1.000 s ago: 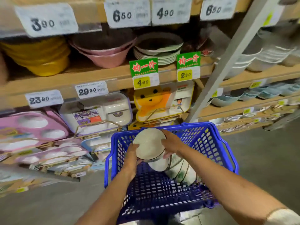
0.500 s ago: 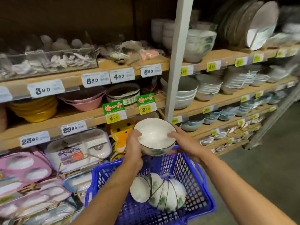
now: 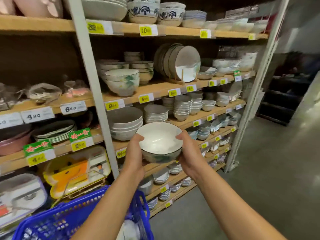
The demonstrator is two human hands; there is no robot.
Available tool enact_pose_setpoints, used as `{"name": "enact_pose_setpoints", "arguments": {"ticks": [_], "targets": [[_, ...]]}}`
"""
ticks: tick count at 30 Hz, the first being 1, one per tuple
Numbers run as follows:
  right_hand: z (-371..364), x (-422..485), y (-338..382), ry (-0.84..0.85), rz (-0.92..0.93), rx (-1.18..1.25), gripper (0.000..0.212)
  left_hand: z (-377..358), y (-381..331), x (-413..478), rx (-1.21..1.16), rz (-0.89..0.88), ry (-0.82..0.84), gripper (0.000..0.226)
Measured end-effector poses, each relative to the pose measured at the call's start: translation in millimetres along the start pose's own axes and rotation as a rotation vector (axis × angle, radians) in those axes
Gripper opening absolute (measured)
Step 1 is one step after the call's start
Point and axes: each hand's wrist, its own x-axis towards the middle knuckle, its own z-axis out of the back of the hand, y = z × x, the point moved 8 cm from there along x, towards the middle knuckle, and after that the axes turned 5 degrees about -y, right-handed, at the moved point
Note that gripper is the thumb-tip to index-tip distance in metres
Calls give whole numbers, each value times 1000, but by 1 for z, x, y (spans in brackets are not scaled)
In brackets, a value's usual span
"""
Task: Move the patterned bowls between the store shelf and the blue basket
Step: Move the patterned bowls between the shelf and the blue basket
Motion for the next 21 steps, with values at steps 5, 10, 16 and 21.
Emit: {"name": "enact_pose_setpoints", "arguments": {"ticks": [5, 10, 16, 21], "targets": [[54, 8, 42, -49, 42, -29, 34, -65, 16, -4, 1, 9, 48, 22], [87, 31, 71, -71, 63, -13, 30, -116, 15, 5, 32, 15, 100, 24], [95, 81, 93, -47, 88, 31, 29, -158, -4, 40, 70, -58, 98, 21], [82, 140, 117, -10, 135, 3, 39, -186, -31, 84, 85, -118, 76, 16]]}}
